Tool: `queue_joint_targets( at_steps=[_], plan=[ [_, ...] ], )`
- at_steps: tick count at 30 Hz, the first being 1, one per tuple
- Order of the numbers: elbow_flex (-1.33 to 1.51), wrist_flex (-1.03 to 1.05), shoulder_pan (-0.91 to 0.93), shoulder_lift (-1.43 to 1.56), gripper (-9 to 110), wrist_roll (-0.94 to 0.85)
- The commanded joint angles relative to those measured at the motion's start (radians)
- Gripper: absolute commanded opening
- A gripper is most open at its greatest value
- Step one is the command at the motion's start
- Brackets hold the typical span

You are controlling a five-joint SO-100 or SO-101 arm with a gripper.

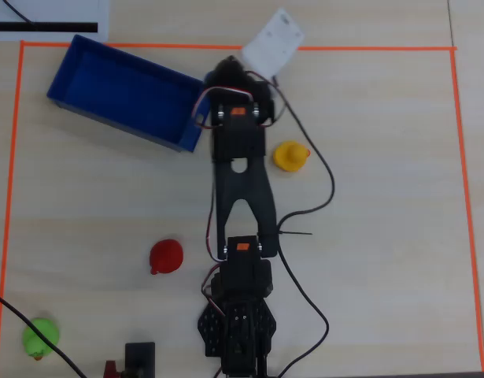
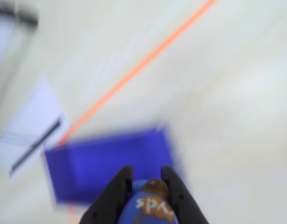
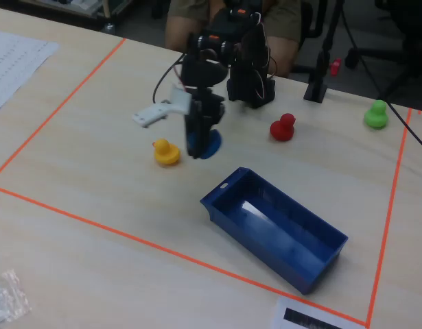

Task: Grasp blue duck and put it into box.

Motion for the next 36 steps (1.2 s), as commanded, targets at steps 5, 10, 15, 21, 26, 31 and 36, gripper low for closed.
queue_joint_targets(
  at_steps=[5, 10, 15, 21, 26, 31, 36],
  plan=[
    [-0.255, 0.034, -0.356, -0.221, 0, 0.103],
    [-0.397, -0.084, -0.413, -0.414, 0, 0.118],
    [-0.465, -0.235, -0.400, -0.520, 0, 0.094],
    [-0.471, -0.327, -0.373, -0.641, 12, 0.026],
    [-0.476, -0.287, -0.356, -0.683, 26, -0.020],
    [-0.400, -0.215, -0.308, -0.520, 25, -0.037],
    [0.021, -0.245, -0.249, -0.058, 0, -0.041]
  ],
)
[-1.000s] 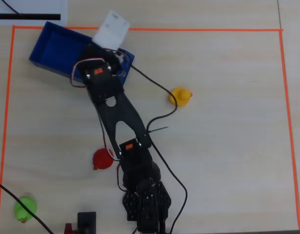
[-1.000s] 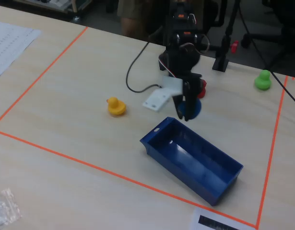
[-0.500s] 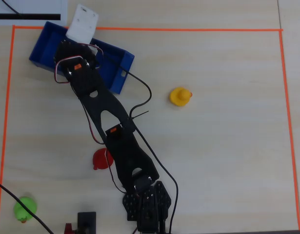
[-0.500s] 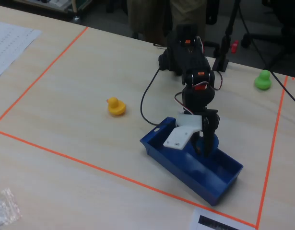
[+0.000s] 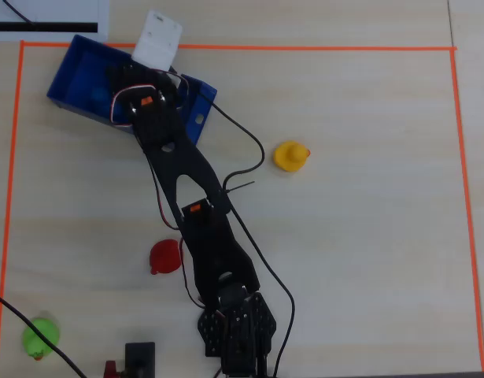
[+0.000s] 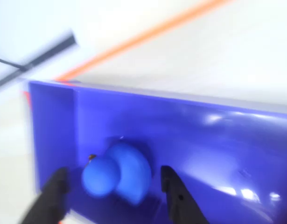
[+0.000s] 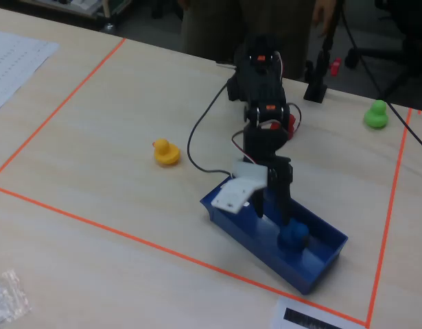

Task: Grasp blue duck and put it into box.

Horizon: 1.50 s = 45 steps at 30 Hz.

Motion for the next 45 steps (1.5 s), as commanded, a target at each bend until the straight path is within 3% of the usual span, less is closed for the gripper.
queue_joint_targets(
  at_steps=[1, 7, 15, 25, 34, 45],
  plan=[
    [0.383, -0.051, 0.054, 0.517, 0, -0.025],
    [0.971, -0.083, 0.126, 1.094, 0, -0.137],
    [1.580, 0.025, 0.227, 1.747, 0, -0.316],
    [2.109, 0.173, 0.314, 2.267, 0, -0.454],
    [2.200, 0.370, 0.318, 2.303, 0, -0.561],
    [2.201, 0.373, 0.337, 2.303, 4, -0.528]
  ],
)
